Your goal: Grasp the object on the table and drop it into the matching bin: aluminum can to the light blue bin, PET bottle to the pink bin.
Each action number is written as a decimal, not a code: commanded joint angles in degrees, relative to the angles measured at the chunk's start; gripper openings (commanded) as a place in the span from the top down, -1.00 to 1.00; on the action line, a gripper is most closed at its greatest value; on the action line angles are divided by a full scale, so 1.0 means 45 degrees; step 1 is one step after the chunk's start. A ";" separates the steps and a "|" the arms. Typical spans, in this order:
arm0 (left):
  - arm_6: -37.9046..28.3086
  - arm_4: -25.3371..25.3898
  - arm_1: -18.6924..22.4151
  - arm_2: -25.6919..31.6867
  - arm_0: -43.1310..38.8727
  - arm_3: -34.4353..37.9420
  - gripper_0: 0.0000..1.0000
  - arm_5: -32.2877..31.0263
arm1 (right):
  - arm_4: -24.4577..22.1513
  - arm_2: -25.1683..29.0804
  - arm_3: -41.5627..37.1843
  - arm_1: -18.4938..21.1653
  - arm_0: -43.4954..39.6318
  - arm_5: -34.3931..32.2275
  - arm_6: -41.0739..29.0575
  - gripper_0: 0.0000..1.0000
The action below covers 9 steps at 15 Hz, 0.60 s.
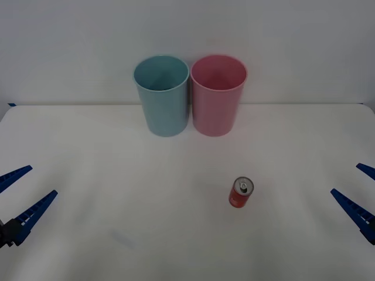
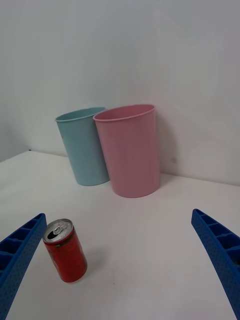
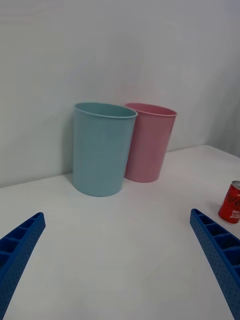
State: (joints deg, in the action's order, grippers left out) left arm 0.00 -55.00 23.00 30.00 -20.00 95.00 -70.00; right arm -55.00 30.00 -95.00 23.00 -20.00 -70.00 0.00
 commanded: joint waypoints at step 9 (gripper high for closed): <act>0.0000 0.0000 0.0000 0.0000 0.0000 0.0000 -1.00 0.0000 | -0.0043 -0.0378 -0.0021 0.0104 -0.0380 -0.0206 0.0059 -1.00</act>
State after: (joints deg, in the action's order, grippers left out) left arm 0.00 -55.00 23.00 30.00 -20.00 95.00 -70.00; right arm -55.21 28.51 -95.09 23.31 -21.48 -70.73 0.11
